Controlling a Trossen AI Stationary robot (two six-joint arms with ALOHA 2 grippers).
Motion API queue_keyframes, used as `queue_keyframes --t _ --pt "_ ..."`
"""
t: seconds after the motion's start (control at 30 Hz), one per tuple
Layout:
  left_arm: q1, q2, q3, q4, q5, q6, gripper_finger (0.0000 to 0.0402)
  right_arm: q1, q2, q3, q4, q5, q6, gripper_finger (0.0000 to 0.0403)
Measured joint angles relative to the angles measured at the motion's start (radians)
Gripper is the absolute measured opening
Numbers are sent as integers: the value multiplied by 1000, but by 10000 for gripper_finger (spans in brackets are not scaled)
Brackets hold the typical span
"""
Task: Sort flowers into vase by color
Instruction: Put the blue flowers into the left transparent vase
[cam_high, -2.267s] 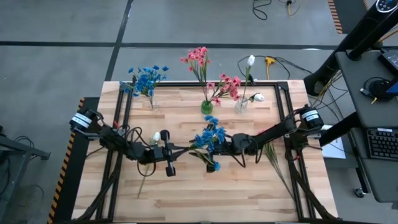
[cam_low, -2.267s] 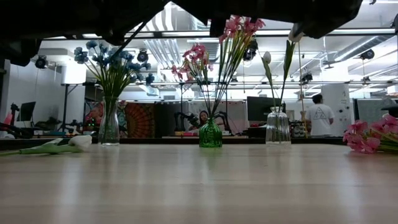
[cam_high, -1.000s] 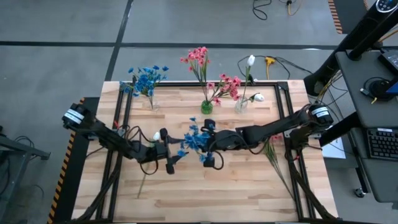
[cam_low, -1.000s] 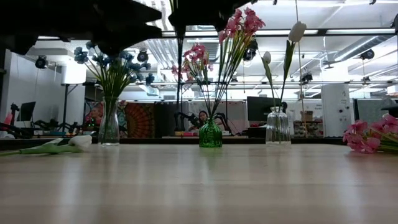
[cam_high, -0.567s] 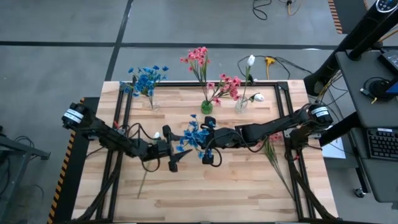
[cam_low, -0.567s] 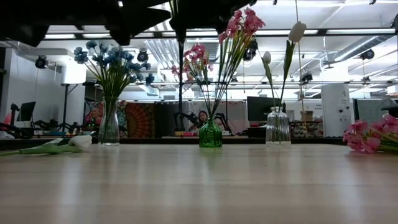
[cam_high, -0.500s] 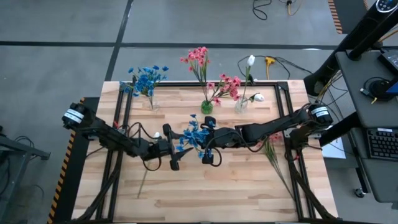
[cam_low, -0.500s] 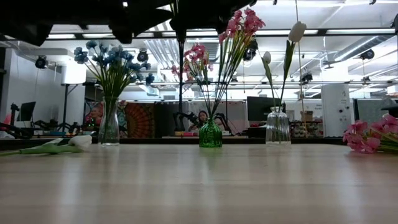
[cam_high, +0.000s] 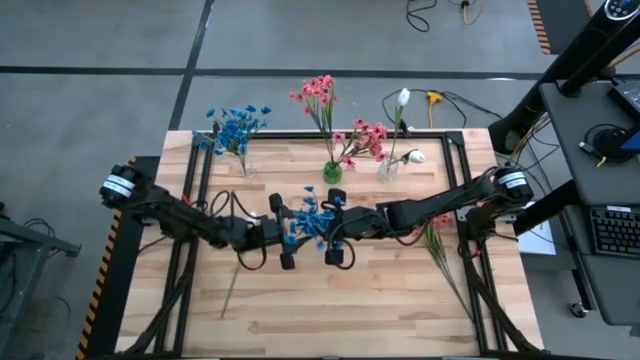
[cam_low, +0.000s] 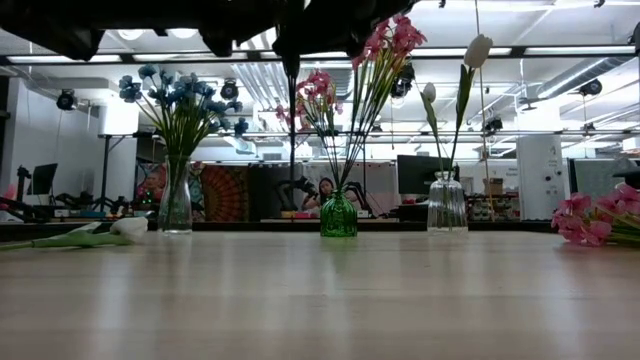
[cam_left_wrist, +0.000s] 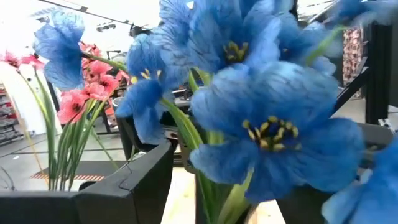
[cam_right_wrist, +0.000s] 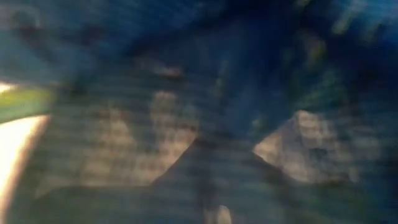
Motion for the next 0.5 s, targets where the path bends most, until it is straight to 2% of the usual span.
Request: queue_keyframes --t 0.13,0.27,0.5 --pt "9 0 2 -10 4 0 214 0 0 0 2 0 0 28" --pt "15 3 2 -18 5 0 179 0 0 0 0 0 -15 35" --pt "16 3 4 -18 -15 2 85 0 0 0 2 0 -14 95"
